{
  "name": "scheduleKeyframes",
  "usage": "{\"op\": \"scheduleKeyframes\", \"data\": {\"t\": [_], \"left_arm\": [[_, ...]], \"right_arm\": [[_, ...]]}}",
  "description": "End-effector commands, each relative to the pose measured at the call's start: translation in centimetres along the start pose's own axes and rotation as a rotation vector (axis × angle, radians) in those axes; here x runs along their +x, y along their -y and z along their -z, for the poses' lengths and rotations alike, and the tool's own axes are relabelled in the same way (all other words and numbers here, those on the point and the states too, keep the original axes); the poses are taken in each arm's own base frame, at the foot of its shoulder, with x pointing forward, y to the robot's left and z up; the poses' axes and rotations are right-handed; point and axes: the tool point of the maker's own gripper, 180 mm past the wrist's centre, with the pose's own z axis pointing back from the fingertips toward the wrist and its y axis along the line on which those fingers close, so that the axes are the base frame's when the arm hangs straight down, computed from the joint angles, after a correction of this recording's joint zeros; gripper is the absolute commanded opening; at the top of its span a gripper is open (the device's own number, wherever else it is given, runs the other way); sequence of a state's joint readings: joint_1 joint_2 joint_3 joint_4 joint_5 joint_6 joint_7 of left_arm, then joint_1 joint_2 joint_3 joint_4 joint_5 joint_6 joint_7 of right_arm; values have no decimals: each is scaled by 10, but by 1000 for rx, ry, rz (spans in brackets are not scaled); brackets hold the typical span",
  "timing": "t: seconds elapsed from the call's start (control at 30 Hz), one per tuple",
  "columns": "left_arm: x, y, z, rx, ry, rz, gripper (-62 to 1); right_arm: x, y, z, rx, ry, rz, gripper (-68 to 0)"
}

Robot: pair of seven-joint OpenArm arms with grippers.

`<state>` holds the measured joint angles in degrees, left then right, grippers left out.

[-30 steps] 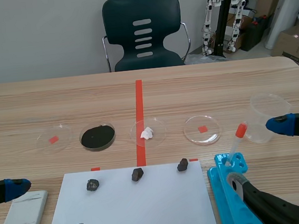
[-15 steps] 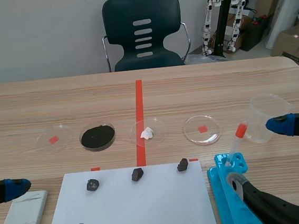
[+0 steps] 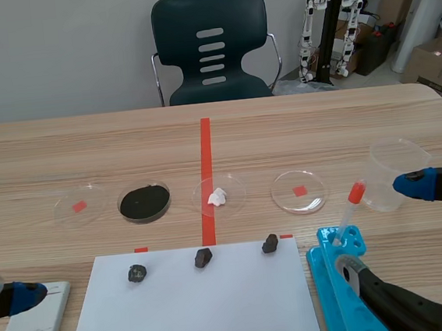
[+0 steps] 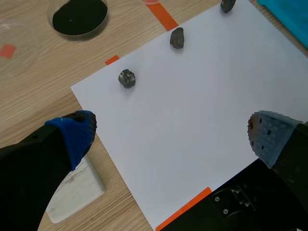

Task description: Pick up the left mineral with the left hand

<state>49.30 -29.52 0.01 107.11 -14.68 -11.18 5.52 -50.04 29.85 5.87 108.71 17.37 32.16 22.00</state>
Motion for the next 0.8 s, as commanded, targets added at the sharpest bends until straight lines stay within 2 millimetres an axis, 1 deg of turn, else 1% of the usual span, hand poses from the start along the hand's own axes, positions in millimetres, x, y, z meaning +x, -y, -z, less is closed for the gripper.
{"op": "scheduleKeyframes", "data": {"t": [0.0, 0.13, 0.27, 0.3, 0.43, 0.57, 0.67, 0.77], "left_arm": [[11, -3, 8, 14, 20, -27, 14], [7, -20, 22, 96, -60, -105, 14], [3, -39, 32, 219, -139, -238, 14], [2, -41, 34, 237, -154, -277, 14], [8, -49, 43, 291, -161, -328, 14], [10, -54, 59, 309, -213, -376, 14], [5, -58, 71, 329, -283, -419, 14], [-5, -60, 81, 345, -378, -460, 14]], "right_arm": [[11, 1, 3, 0, 42, -2, 4], [11, 1, 3, 0, 42, -2, 4], [11, 1, 3, 0, 42, -2, 4], [11, 1, 3, 0, 42, -2, 4], [11, 1, 3, 0, 42, -2, 4], [11, 1, 3, 0, 42, -2, 4], [11, 1, 3, 0, 42, -2, 4], [11, 1, 3, 0, 42, -2, 4]]}}
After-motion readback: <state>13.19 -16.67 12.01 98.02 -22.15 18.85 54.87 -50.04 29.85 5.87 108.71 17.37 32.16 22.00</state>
